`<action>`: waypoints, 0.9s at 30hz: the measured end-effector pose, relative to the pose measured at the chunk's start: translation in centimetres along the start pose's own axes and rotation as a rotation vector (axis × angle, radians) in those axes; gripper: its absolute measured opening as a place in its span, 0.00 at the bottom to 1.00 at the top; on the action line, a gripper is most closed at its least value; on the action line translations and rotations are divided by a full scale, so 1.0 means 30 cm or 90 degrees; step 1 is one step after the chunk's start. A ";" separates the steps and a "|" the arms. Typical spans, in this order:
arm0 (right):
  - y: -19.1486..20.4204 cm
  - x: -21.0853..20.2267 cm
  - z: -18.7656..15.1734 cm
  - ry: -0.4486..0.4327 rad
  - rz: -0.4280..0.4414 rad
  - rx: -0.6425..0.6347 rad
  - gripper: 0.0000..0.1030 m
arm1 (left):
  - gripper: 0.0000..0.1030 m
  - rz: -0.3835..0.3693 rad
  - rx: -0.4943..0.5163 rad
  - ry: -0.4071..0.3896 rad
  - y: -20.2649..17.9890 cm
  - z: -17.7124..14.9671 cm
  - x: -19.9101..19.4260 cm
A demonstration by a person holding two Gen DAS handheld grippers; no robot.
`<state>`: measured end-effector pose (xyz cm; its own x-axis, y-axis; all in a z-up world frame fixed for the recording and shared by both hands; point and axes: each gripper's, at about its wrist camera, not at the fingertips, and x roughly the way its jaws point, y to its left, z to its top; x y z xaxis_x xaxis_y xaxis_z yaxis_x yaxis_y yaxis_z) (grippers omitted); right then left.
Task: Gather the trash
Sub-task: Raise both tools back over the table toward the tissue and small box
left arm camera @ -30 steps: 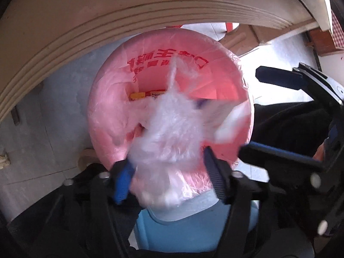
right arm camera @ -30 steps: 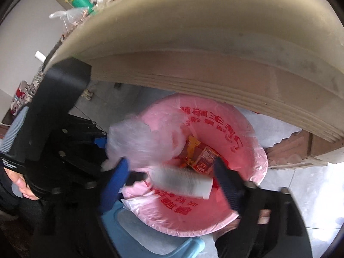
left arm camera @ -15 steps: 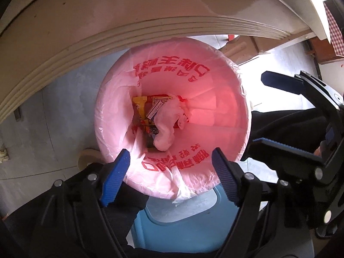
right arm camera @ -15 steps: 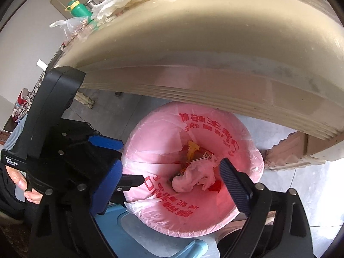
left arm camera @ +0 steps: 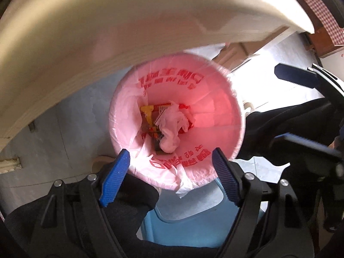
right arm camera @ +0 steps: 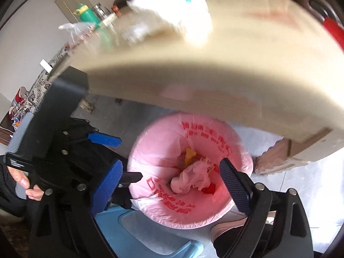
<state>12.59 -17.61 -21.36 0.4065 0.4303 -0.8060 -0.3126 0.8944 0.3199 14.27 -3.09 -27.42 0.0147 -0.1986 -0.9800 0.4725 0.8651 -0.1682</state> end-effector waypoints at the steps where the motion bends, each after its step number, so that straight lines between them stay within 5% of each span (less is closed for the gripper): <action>1: 0.011 -0.031 0.006 -0.015 -0.001 -0.002 0.87 | 0.75 0.002 -0.001 -0.009 -0.003 -0.008 -0.031; 9: 0.088 -0.335 0.104 -0.141 0.024 -0.017 0.93 | 0.75 0.068 0.015 -0.099 -0.014 -0.007 -0.382; 18: 0.149 -0.608 0.271 -0.211 0.034 -0.071 0.93 | 0.82 0.111 0.001 -0.183 0.021 0.187 -0.814; 27: 0.167 -0.719 0.398 -0.251 0.026 -0.115 0.93 | 0.82 0.129 -0.011 -0.184 0.015 0.412 -0.937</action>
<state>12.50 -20.96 3.57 0.6764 0.5103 -0.5311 -0.4664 0.8548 0.2274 24.96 -2.81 1.37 0.3562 -0.1425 -0.9235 0.4191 0.9077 0.0216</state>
